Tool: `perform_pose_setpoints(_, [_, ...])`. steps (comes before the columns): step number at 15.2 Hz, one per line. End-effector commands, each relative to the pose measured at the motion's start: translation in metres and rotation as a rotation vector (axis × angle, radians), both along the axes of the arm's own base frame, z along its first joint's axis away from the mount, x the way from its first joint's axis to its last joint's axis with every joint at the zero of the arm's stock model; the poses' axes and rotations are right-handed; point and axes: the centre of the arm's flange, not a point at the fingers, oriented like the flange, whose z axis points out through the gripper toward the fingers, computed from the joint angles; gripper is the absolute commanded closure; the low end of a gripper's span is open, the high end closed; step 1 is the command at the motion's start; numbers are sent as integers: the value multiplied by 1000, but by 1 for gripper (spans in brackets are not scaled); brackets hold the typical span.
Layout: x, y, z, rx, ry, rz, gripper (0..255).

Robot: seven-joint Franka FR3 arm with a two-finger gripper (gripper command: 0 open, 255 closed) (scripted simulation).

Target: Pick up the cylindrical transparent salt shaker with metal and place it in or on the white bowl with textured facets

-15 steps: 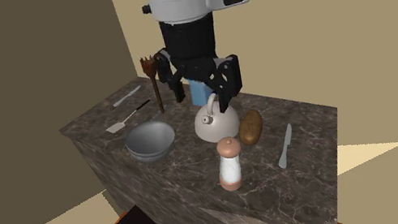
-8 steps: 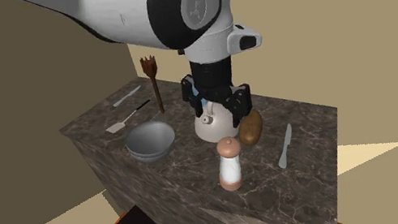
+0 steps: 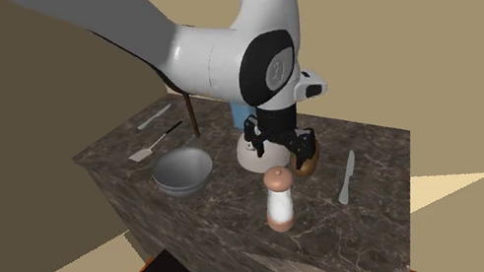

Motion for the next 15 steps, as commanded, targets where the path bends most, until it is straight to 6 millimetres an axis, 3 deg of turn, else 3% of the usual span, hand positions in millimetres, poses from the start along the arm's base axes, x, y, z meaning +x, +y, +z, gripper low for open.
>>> perform_pose_setpoints(1, [5,0,-15,-1,0,-2,0])
perform_pose_setpoints(8, [7,1,-49,-1,0,-2,0])
perform_pose_setpoints(15, [7,1,-49,-1,1,-2,0])
